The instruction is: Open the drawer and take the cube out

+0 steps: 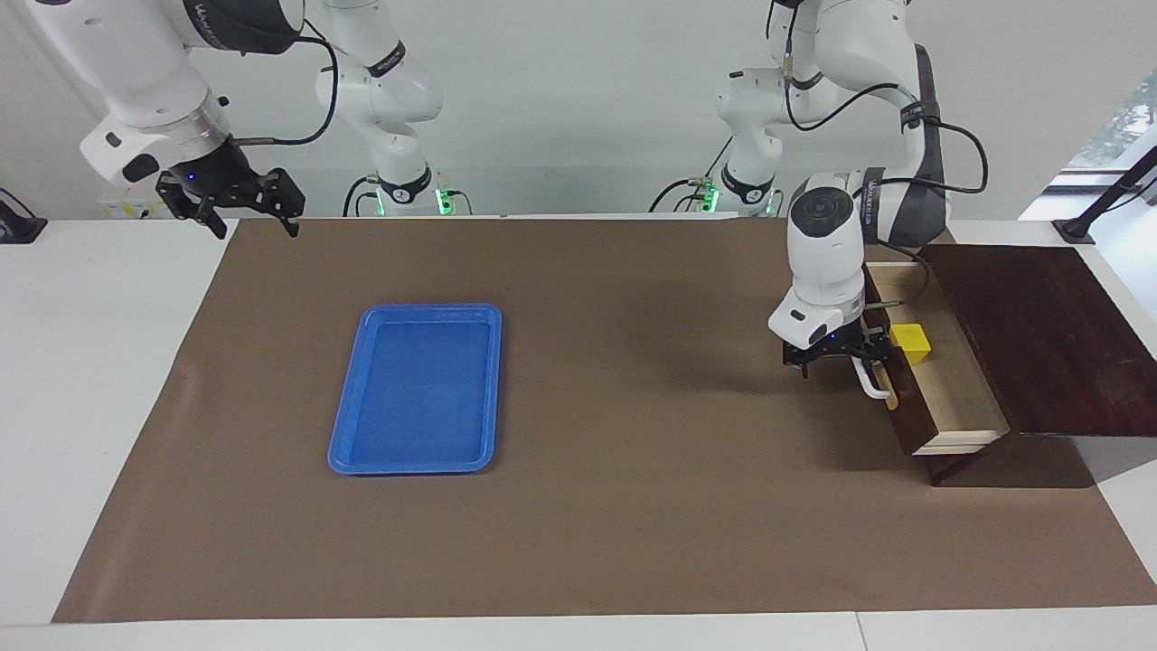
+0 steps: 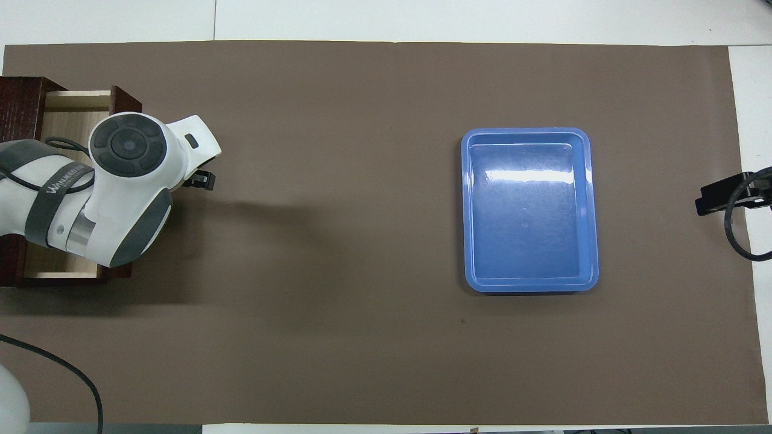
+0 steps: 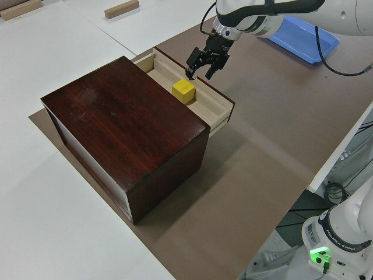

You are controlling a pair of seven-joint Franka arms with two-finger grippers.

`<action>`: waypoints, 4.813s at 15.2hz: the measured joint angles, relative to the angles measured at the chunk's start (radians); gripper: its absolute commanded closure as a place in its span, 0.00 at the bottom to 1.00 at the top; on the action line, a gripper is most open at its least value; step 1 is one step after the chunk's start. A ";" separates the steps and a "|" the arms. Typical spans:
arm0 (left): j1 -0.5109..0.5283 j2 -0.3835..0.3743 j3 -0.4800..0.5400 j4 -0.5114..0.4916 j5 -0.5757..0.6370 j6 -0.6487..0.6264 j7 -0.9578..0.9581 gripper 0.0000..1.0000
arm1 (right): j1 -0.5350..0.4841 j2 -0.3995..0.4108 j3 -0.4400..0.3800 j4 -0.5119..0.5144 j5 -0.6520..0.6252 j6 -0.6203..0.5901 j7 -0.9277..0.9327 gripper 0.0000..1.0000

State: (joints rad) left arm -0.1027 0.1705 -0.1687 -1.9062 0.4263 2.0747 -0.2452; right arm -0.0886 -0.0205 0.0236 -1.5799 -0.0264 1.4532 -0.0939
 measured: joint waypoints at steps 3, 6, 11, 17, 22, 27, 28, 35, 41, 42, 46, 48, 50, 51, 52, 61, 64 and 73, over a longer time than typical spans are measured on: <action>-0.004 -0.006 0.000 0.157 -0.179 -0.151 -0.001 0.00 | 0.000 0.000 0.000 0.000 0.000 0.000 0.000 0.00; 0.014 -0.031 0.023 0.262 -0.311 -0.253 -0.021 0.00 | 0.000 0.000 0.000 0.000 0.000 0.000 0.000 0.00; 0.156 -0.066 0.043 0.304 -0.379 -0.319 -0.228 0.00 | 0.000 0.000 0.000 -0.001 0.000 0.000 0.000 0.00; 0.266 -0.067 0.048 0.254 -0.380 -0.281 -0.708 0.00 | 0.000 -0.004 0.000 -0.019 0.000 0.000 0.000 0.00; 0.303 -0.061 0.049 0.125 -0.380 -0.174 -1.001 0.00 | 0.000 -0.010 0.000 -0.025 0.000 0.000 0.000 0.00; 0.332 -0.064 0.049 0.083 -0.380 -0.129 -1.100 0.00 | 0.000 -0.010 0.000 -0.025 0.000 0.000 0.000 0.00; 0.331 -0.064 0.046 0.070 -0.380 -0.114 -1.132 0.00 | 0.000 -0.010 0.000 -0.025 0.000 0.000 0.000 0.00; 0.315 -0.065 0.031 0.034 -0.380 -0.086 -1.203 0.00 | 0.000 -0.010 0.001 -0.026 0.000 0.000 0.000 0.00; 0.315 -0.072 0.031 0.001 -0.380 -0.059 -1.205 0.23 | 0.000 -0.010 0.001 -0.026 0.000 0.000 0.000 0.00; 0.315 -0.075 0.031 -0.004 -0.380 -0.056 -1.205 0.36 | 0.000 -0.010 0.001 -0.026 0.000 0.000 0.000 0.00; 0.315 -0.082 0.031 -0.012 -0.380 -0.050 -1.205 1.00 | 0.000 -0.010 0.001 -0.026 0.000 0.000 -0.001 0.00; 0.315 -0.083 0.030 -0.012 -0.380 -0.050 -1.202 1.00 | 0.000 -0.010 0.001 -0.026 0.000 0.000 -0.003 0.00; 0.315 -0.083 0.030 -0.009 -0.380 -0.051 -1.199 1.00 | 0.000 -0.010 0.001 -0.026 0.000 0.000 -0.006 0.00; 0.315 -0.085 0.030 -0.002 -0.380 -0.057 -1.198 1.00 | 0.000 -0.010 0.001 -0.026 0.000 0.000 -0.006 0.00; 0.315 -0.086 0.029 0.018 -0.380 -0.077 -1.197 1.00 | 0.000 -0.010 0.001 -0.026 0.000 0.000 -0.006 0.00; 0.129 -0.089 0.022 0.308 -0.381 -0.386 -1.276 1.00 | 0.004 -0.013 0.003 -0.069 0.091 0.019 0.185 0.00; -0.020 -0.082 0.019 0.308 -0.380 -0.410 -1.390 1.00 | 0.010 -0.033 0.017 -0.140 0.178 0.069 0.394 0.00; -0.319 0.099 0.017 0.457 -0.380 -0.435 -1.888 1.00 | 0.190 0.086 0.030 -0.230 0.539 0.326 1.097 0.00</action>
State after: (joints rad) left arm -0.4215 0.2699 -0.1512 -1.4492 0.0461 1.6402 -2.1328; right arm 0.1010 0.0659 0.0534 -1.8100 0.5123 1.7795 1.0026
